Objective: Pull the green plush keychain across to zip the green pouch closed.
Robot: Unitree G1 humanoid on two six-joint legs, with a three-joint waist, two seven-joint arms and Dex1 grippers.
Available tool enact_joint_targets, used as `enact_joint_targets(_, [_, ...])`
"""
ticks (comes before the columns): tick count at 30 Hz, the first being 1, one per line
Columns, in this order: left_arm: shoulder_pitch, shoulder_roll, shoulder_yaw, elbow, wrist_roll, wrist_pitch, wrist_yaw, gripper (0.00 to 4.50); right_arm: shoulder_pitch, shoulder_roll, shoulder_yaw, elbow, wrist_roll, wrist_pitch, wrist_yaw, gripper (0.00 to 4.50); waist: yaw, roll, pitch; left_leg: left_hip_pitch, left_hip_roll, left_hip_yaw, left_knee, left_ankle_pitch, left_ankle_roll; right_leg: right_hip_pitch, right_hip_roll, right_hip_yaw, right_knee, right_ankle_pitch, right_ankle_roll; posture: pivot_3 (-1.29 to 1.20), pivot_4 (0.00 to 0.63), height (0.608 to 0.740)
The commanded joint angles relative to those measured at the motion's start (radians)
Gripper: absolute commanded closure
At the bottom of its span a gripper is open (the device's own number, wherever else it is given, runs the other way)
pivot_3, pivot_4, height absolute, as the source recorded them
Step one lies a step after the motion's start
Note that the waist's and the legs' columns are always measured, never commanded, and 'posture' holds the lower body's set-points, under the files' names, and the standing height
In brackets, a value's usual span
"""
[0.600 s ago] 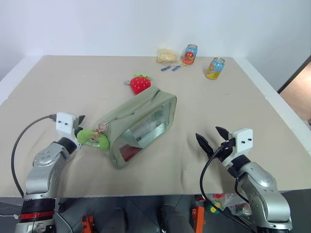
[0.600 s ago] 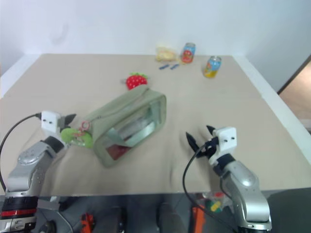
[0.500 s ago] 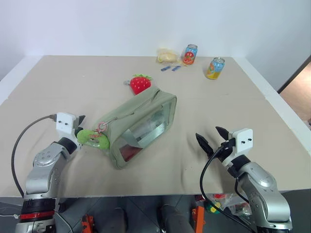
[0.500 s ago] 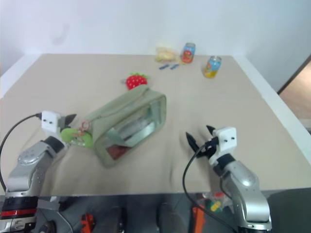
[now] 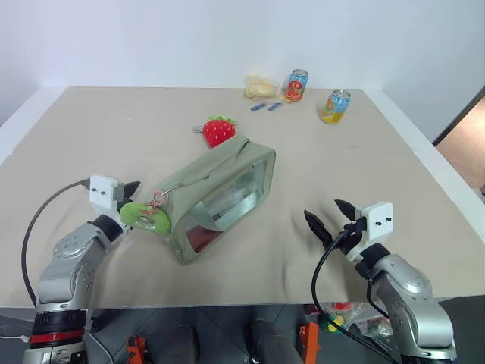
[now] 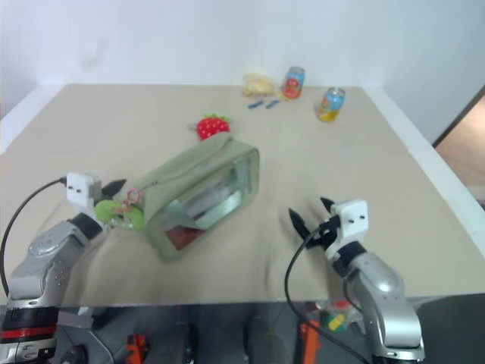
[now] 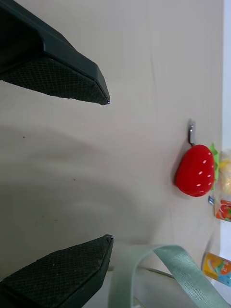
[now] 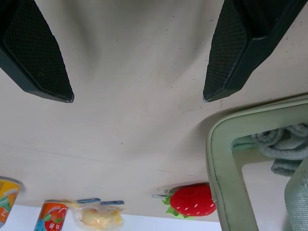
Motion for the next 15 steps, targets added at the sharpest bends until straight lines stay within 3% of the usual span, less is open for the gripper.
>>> enact_joint_targets(1, [-0.042,0.02,0.029,-0.024,-0.016,-0.05,-0.033,0.0,-0.02,-0.021,-0.025,-0.012,0.007,-0.027,0.017,0.05,0.0,0.0,0.0,0.0,0.0,0.0,0.0,0.0,0.0,0.0,0.0,0.0,0.0,0.0,0.0,0.0,0.15,0.74])
enact_joint_targets(4, [-0.092,0.062,0.069,-0.045,-0.102,-0.018,-0.104,0.0,-0.037,-0.053,-0.029,-0.026,0.017,-0.009,0.041,0.05,0.0,0.0,0.0,0.0,0.0,0.0,0.0,0.0,0.0,0.0,0.0,0.0,0.0,0.0,0.0,0.0,0.15,0.74])
enact_joint_targets(15, [-0.308,0.408,0.137,-0.052,-0.44,0.315,-0.445,0.0,-0.14,-0.16,-0.041,-0.066,0.159,0.135,0.136,0.05,-0.002,0.0,0.0,0.0,0.001,0.0,-0.001,0.0,0.0,-0.001,0.001,0.0,0.0,-0.001,-0.001,0.0,0.15,0.74])
